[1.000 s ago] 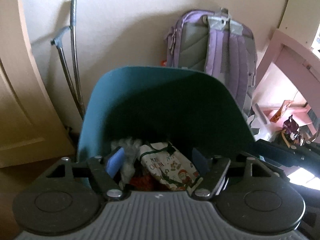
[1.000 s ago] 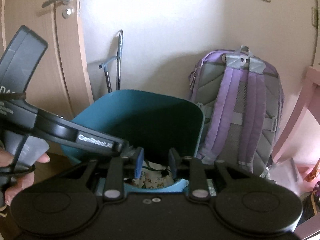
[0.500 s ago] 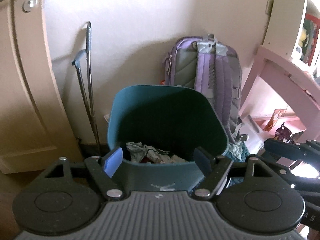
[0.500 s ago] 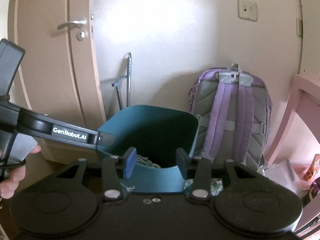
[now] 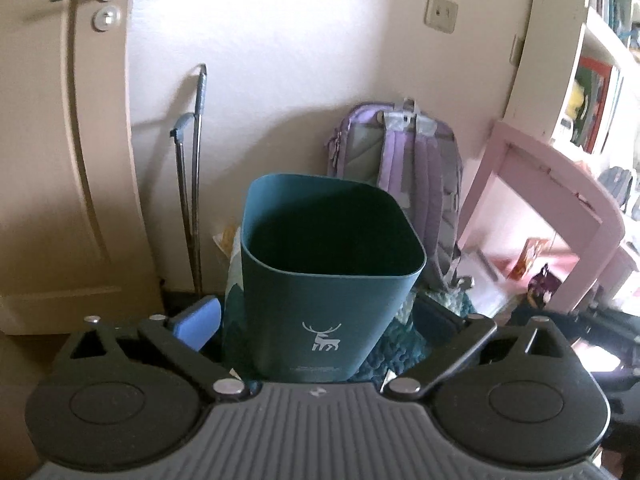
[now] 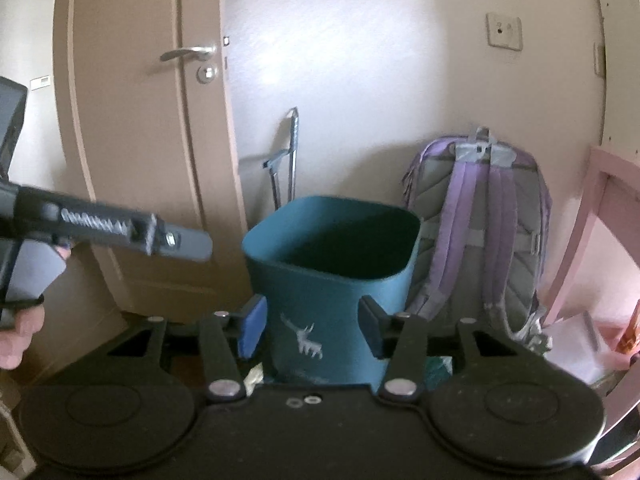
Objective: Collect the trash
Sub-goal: 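Withdraw both tools from the green bin back toward the trash pile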
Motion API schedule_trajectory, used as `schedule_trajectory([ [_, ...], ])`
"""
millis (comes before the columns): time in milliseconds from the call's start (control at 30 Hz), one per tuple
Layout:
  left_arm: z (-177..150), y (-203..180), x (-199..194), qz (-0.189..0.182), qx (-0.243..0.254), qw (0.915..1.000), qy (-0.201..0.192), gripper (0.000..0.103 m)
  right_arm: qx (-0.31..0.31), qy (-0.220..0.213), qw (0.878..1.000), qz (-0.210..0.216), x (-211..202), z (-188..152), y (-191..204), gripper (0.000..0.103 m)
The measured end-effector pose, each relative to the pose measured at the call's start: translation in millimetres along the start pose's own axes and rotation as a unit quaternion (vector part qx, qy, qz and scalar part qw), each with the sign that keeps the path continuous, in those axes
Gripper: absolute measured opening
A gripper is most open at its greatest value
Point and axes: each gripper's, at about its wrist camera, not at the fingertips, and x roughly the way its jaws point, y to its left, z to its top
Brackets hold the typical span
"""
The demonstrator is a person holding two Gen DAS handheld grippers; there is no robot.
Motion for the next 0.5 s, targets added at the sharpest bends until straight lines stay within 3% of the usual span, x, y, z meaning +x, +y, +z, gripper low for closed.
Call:
schedule_trajectory([
  [133,-23,14,-1,-0.003,-0.004,1.0,-0.002,0.103,0.0,0.028,1.0,0.013,13,-26,4,0.052],
  [367,-73,47,22,-0.001,0.034,0.999,0.03,0.103,0.02,0.088,0.995,0.039,60,-80,7,0.055],
  [500,-105,75,47,0.003,0.028,0.9978,0.059,0.103,0.038,0.108,0.992,0.054,88,-109,11,0.058],
])
